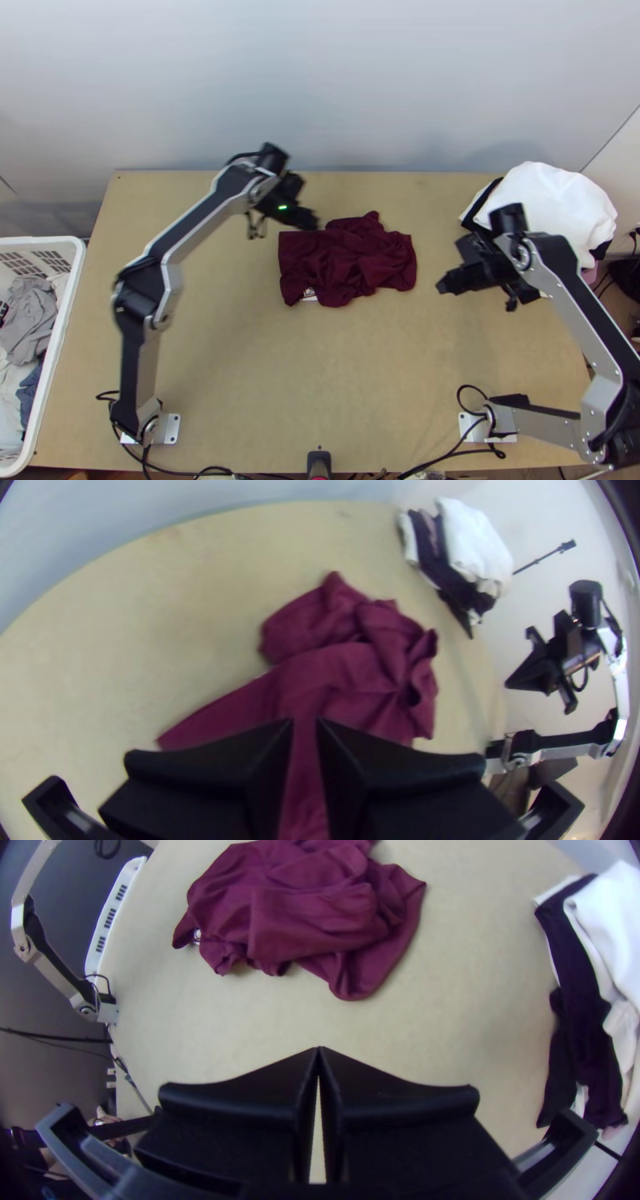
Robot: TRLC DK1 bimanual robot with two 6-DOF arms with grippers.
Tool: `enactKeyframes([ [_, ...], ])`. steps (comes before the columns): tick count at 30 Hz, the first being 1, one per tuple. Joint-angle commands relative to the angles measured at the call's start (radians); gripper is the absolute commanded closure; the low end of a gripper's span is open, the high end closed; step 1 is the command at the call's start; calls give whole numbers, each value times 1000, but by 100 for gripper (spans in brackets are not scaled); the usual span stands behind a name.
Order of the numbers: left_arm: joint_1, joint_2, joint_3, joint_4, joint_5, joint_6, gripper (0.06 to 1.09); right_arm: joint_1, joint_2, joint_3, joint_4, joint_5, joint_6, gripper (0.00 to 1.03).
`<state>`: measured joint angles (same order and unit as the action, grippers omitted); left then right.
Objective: Fold the t-shirt
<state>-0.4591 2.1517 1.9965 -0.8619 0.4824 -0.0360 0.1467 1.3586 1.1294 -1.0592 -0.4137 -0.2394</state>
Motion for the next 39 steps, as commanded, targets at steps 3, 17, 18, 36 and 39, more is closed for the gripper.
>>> enactKeyframes([
  [3, 74, -277, -550, 327, -234, 125, 104, 209, 188, 164, 50, 27, 6, 100],
  [17, -10, -322, -654, 448, -136, -13, 104, 396, 617, 566, 134, 27, 31, 100],
  [18, -10, -319, -647, 449, -114, -28, 104, 406, 634, 587, 134, 27, 31, 100],
  [36, -82, -73, -538, 454, -154, -56, 104, 412, 875, 691, 148, 27, 8, 100],
  [39, -82, -69, -530, 448, -171, -54, 104, 389, 856, 632, 145, 29, 6, 100],
])
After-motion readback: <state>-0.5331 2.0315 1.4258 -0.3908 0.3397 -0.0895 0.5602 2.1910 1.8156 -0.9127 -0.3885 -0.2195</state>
